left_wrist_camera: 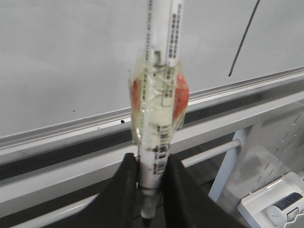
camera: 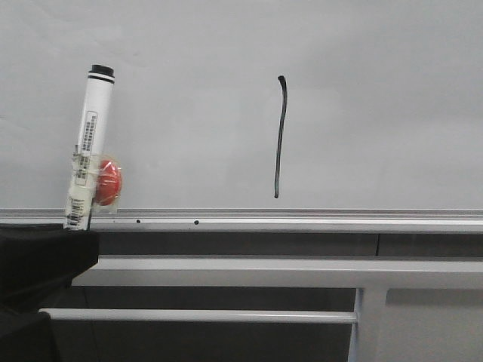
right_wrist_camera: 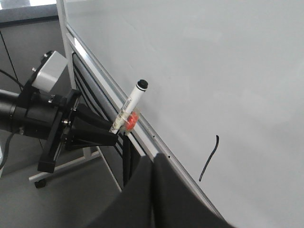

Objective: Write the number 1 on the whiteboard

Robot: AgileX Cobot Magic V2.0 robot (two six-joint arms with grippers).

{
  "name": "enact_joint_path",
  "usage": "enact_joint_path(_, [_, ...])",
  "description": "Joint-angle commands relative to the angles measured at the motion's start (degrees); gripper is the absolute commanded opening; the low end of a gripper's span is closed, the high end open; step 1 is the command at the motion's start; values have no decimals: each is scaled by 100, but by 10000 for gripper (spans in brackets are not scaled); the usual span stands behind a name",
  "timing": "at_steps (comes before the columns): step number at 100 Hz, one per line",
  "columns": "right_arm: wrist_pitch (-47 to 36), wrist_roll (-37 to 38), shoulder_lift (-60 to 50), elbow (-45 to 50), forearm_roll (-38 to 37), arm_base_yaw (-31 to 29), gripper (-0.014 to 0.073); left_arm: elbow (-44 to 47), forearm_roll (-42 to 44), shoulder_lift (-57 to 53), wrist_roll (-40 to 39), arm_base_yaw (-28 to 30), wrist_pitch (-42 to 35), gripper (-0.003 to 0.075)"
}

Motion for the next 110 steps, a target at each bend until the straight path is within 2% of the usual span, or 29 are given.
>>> enact_joint_path(1, [-363,-23,27,-125,-54,-40,-63,-83,-138,-77,-60,-86,-1455,-20])
enact_joint_path(44, [-692,-23,142,56,-67,-40,-63,-402,-369,-77,336,-29,-1455,-20])
enact_joint_path(110, [-1108,-23,142,56,-449,-40,-63,-637,-342,-77,233,265,-1455,-20])
